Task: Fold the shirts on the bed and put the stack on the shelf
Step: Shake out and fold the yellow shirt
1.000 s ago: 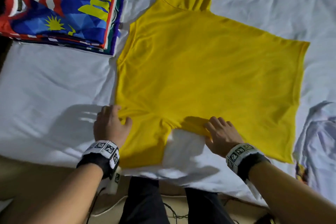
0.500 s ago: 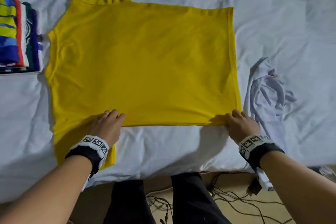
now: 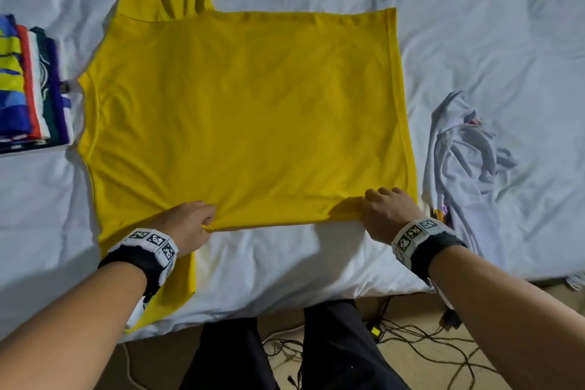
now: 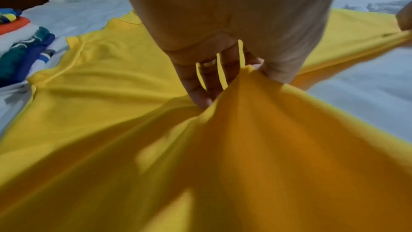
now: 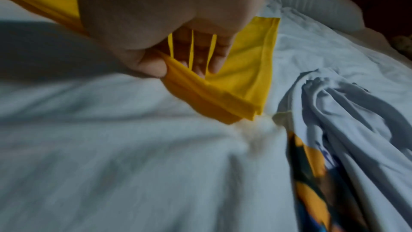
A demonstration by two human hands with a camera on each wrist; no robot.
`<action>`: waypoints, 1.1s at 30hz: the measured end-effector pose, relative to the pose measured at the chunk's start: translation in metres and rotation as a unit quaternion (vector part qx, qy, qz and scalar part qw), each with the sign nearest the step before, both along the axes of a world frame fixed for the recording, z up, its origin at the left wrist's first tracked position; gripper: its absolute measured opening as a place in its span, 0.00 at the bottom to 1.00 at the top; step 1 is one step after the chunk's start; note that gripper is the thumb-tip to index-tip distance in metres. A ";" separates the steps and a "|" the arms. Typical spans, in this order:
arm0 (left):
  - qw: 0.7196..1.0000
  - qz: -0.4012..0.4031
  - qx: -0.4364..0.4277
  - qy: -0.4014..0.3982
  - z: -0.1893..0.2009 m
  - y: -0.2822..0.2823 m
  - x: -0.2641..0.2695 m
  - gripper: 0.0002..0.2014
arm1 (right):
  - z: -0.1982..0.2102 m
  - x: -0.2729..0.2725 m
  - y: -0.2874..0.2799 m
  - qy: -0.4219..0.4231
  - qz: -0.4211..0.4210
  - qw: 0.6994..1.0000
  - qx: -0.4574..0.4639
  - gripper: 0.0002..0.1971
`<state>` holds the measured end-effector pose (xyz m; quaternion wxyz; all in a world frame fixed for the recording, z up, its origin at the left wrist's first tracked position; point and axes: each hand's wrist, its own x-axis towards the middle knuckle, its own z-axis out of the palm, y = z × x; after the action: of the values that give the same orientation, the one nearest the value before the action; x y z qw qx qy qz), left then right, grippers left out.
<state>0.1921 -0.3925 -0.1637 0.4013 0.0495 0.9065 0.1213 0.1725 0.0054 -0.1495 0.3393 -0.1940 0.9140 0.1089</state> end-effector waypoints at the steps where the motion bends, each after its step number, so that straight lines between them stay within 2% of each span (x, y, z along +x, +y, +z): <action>1: 0.999 0.036 0.022 -0.003 0.000 -0.003 -0.006 0.14 | 0.000 -0.006 -0.003 -0.024 -0.010 1.000 -0.015 0.14; 3: 0.993 0.112 0.042 0.014 0.001 -0.010 -0.021 0.13 | 0.002 -0.023 -0.003 -0.056 -0.094 0.994 -0.028 0.09; 5: 0.986 0.152 0.049 0.035 0.005 -0.014 -0.040 0.14 | 0.001 -0.044 0.000 -0.082 -0.174 0.981 -0.037 0.06; 11: 0.977 0.184 0.067 0.081 0.008 -0.014 -0.107 0.13 | -0.010 -0.118 0.012 -0.056 -0.237 0.965 -0.097 0.09; 16: 0.969 0.194 0.039 0.149 0.002 -0.012 -0.150 0.07 | -0.019 -0.179 0.012 -0.022 -0.240 0.965 -0.104 0.09; 20: 0.940 0.253 0.007 0.230 -0.007 -0.009 -0.178 0.06 | -0.025 -0.213 0.008 0.007 -0.234 0.966 -0.108 0.09; 23: 0.934 0.263 -0.008 0.240 -0.015 -0.006 -0.200 0.08 | -0.029 -0.236 0.004 0.025 -0.220 0.968 -0.115 0.09; 28: 0.935 0.245 -0.026 0.256 -0.030 -0.003 -0.226 0.09 | -0.040 -0.259 0.007 0.063 -0.222 0.963 -0.140 0.21; 33: 0.933 0.237 -0.010 0.270 -0.044 0.000 -0.239 0.11 | -0.048 -0.267 0.012 0.125 -0.203 0.959 -0.154 0.19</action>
<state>-0.0466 -0.3922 -0.2080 0.1010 -0.1399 0.9673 0.1860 -0.0944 0.0171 -0.1977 0.2035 -0.0394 0.9749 -0.0811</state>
